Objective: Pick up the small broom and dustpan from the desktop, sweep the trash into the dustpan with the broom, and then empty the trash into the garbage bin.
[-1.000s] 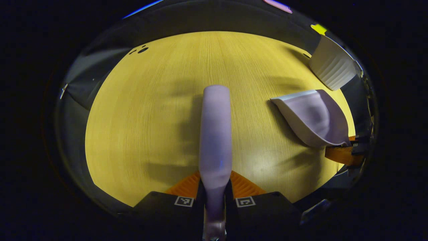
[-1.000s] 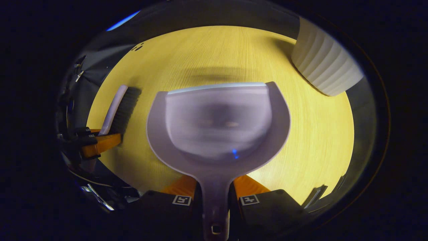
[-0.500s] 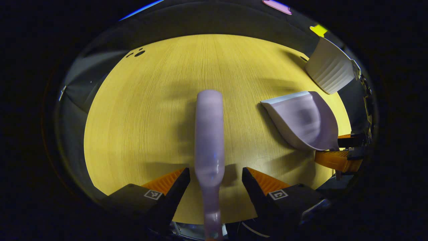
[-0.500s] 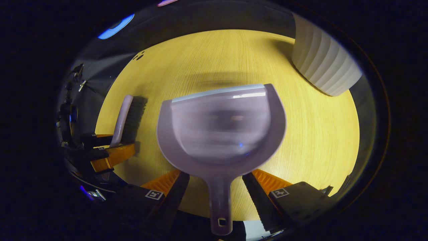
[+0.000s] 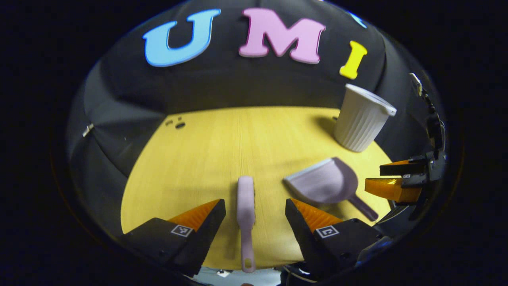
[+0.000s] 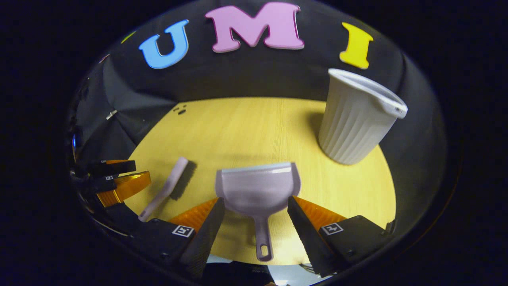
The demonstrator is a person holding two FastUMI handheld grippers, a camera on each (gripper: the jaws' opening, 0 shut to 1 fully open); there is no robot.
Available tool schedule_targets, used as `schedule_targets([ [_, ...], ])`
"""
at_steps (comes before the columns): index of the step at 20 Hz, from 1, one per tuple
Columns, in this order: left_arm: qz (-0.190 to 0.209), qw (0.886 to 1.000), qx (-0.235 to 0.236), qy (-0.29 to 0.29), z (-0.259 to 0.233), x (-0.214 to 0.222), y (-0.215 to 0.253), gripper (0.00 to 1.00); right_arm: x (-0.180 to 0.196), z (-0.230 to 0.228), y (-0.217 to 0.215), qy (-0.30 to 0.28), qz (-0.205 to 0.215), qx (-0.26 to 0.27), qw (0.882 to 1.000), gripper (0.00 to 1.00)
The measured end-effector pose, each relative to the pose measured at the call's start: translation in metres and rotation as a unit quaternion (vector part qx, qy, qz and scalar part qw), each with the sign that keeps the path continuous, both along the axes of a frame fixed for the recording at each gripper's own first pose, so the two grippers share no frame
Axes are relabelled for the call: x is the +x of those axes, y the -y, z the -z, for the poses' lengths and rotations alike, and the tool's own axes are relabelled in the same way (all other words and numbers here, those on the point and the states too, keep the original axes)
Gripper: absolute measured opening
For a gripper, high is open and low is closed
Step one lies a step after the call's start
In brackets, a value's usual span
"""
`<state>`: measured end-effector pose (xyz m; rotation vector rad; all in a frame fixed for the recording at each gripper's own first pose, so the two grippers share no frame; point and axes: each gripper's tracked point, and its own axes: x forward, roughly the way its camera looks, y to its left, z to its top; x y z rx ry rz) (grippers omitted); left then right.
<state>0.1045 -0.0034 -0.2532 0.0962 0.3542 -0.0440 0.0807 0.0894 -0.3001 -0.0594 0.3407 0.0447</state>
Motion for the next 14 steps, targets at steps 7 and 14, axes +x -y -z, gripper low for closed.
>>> schedule_targets([
  [7, 0.001, 0.975, -0.01, 0.22, -0.106, -0.102, 0.013, 0.96, -0.062, -0.067, -0.023, 0.136, -0.005, -0.031, 0.99, 0.99],
  [14, 0.022, 0.966, -0.016, 0.258, -0.103, -0.157, 0.036, 0.96, -0.14, -0.086, -0.016, 0.217, 0.022, -0.001, 0.976, 0.99],
])
